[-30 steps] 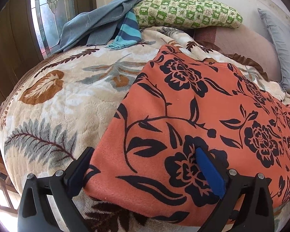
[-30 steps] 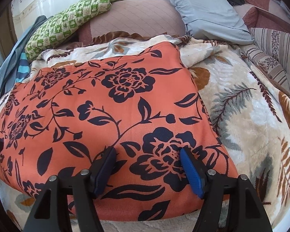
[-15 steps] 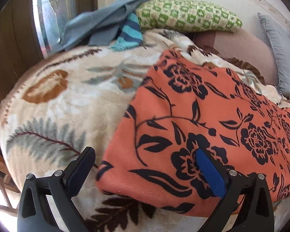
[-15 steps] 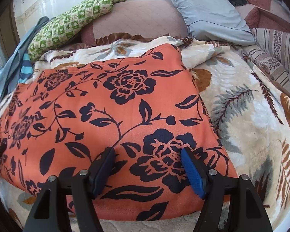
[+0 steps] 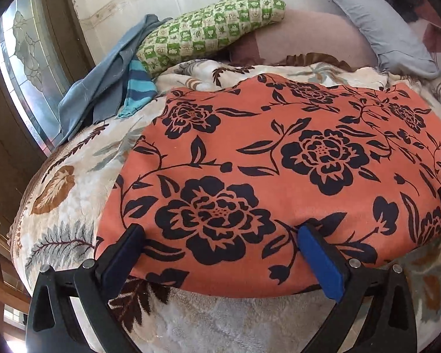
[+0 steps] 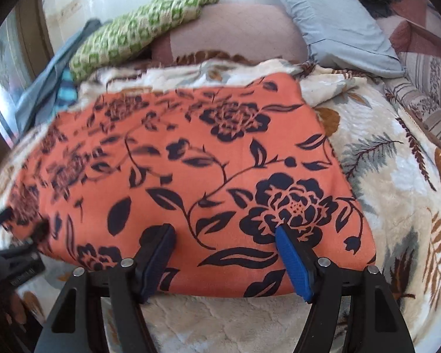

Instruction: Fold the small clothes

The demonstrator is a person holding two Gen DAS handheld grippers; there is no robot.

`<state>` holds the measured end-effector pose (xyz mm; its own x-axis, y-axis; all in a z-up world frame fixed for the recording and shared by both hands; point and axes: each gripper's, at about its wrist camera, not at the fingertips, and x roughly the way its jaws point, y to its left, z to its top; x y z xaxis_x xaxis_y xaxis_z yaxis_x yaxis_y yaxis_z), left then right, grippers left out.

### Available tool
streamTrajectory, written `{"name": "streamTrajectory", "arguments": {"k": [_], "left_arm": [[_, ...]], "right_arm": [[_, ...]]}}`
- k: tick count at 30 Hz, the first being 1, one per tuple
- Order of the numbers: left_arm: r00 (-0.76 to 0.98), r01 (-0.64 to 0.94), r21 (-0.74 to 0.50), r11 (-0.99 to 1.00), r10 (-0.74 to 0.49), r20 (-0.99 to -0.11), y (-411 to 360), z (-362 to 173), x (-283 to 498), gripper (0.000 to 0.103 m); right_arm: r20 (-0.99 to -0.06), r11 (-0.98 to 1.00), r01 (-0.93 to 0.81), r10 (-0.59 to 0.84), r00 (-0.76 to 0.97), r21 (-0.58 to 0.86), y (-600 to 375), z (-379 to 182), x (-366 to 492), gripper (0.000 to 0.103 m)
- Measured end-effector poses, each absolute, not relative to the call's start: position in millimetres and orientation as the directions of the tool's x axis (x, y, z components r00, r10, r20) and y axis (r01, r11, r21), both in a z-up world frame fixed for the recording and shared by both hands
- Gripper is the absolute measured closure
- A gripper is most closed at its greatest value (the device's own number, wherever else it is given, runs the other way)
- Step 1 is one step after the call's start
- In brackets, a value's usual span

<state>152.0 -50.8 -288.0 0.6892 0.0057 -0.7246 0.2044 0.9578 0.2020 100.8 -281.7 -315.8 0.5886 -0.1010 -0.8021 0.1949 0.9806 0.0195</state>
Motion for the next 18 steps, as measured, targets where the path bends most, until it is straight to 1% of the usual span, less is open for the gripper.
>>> {"name": "streamTrajectory", "arguments": {"k": [2, 4, 7, 11, 14, 18], "left_arm": [[0.682, 0.216, 0.210, 0.953, 0.006, -0.731, -51, -286, 152, 0.000], [0.685, 0.218, 0.227, 0.949, 0.017, -0.728, -51, -280, 148, 0.000], [0.700, 0.215, 0.201, 0.956, -0.008, -0.714, -49, -267, 136, 0.000], [0.735, 0.173, 0.168, 0.970, -0.014, -0.678, -48, -238, 121, 0.000], [0.757, 0.161, 0.146, 0.976, -0.027, -0.653, -52, -212, 114, 0.000], [0.796, 0.161, 0.164, 0.973, -0.029, -0.604, -63, -179, 107, 0.000]], "right_arm": [[-0.805, 0.983, 0.184, -0.109, 0.583, 0.001, -279, -313, 100, 0.029], [-0.806, 0.976, 0.205, -0.066, 0.588, 0.070, -289, -311, 97, 0.029], [-0.784, 0.950, 0.246, -0.002, 0.621, 0.192, -305, -302, 88, 0.029], [-0.708, 0.923, 0.266, 0.010, 0.706, 0.278, -317, -281, 71, 0.029], [-0.643, 0.919, 0.269, -0.021, 0.765, 0.289, -320, -264, 61, 0.029], [-0.586, 0.908, 0.273, -0.038, 0.810, 0.318, -328, -247, 50, 0.029]]}}
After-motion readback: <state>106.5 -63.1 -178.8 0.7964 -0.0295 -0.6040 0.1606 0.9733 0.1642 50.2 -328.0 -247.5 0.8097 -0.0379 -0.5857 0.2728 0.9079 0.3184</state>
